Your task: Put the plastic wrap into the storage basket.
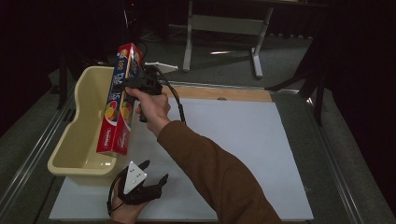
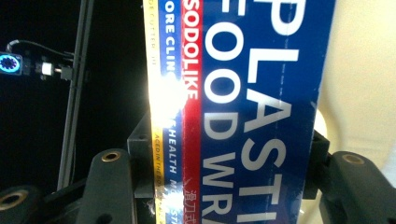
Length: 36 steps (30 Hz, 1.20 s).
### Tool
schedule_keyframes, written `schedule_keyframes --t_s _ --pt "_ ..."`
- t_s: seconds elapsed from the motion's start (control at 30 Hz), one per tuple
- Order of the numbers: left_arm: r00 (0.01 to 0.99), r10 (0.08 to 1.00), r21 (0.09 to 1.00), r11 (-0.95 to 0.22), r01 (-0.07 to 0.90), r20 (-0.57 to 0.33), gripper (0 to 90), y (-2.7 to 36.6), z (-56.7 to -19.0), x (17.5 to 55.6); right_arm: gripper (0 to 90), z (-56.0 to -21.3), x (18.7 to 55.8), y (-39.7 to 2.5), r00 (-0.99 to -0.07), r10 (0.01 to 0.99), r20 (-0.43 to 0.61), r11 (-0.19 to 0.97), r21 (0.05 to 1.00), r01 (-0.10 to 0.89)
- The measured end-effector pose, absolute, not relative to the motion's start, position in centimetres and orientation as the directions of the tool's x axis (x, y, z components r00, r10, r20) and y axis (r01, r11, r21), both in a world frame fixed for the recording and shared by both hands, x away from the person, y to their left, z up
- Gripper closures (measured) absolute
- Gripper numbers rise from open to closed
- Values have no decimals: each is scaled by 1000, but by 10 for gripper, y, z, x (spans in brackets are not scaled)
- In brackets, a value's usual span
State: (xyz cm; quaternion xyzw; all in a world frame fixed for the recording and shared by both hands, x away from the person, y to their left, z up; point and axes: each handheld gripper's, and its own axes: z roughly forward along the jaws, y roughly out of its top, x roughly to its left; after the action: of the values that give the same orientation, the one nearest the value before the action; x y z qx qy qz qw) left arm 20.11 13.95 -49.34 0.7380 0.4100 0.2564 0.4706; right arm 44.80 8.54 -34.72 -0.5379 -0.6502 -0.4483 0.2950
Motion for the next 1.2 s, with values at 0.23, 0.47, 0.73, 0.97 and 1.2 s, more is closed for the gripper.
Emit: schedule_keyframes --t_s 0.23,0.47,0.73,0.97,1.2 --pt "547 837 904 -235 357 2 224 138 -493 200 415 -351 446 96 -251 432 866 24 268 963" --pt "551 834 908 -225 354 -8 227 137 -493 200 414 -358 445 104 -257 447 857 33 271 962" --pt "556 831 909 -224 350 -10 228 137 -493 200 413 -365 440 114 -252 453 855 33 266 963" --pt "561 828 911 -220 350 -15 228 137 -493 200 412 -373 437 125 -245 461 853 23 265 964" --pt "563 826 910 -217 354 -21 228 137 -494 200 410 -383 438 131 -205 480 853 26 220 975"
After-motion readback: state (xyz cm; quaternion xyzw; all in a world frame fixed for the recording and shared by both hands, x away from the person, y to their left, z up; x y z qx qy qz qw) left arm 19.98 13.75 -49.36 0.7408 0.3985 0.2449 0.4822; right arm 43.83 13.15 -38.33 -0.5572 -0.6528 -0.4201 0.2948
